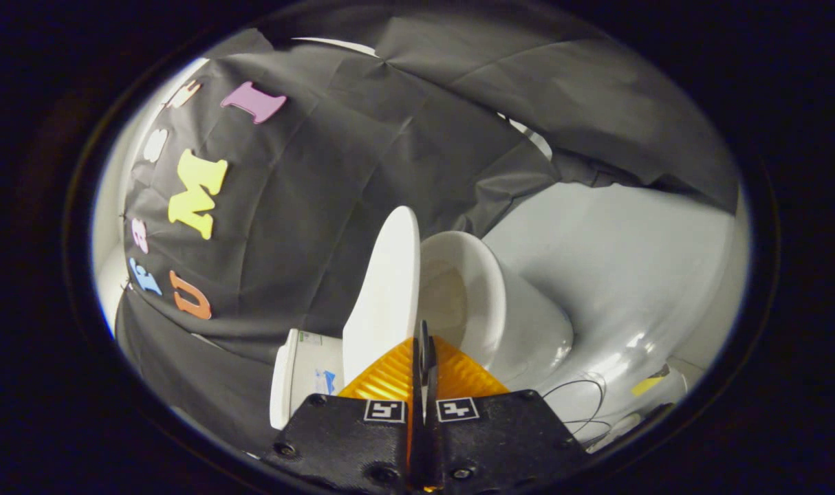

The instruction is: Open the toilet lid.

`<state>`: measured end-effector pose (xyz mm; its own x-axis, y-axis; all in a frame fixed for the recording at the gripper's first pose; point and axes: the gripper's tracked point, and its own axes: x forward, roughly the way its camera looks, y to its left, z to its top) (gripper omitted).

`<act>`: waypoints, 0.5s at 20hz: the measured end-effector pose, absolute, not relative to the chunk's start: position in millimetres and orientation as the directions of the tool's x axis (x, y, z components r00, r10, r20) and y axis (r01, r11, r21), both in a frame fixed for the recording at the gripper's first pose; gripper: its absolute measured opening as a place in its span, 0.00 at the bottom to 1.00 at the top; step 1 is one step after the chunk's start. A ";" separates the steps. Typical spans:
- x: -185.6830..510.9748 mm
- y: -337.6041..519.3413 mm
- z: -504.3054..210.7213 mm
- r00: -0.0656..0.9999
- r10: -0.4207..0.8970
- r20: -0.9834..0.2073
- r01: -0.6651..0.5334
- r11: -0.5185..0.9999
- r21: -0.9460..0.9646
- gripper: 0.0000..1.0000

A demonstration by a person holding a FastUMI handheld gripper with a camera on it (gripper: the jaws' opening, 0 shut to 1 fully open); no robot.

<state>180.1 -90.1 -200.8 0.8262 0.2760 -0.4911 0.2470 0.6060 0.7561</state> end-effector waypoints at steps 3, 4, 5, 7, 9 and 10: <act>178.4 -81.3 -181.6 0.838 0.257 -0.482 0.231 0.633 0.739 0.04; 178.0 -77.6 -175.5 0.841 0.254 -0.477 0.224 0.639 0.736 0.04; 178.4 -74.3 -170.0 0.845 0.251 -0.471 0.217 0.646 0.732 0.04; 178.8 -69.2 -159.7 0.852 0.243 -0.464 0.203 0.664 0.720 0.04; 178.0 -63.8 -151.4 0.854 0.233 -0.465 0.193 0.688 0.700 0.04; 179.0 -60.8 -146.8 0.855 0.229 -0.465 0.189 0.697 0.691 0.04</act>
<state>179.0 -60.8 -146.8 0.8551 0.2290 -0.4652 0.1893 0.6975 0.6912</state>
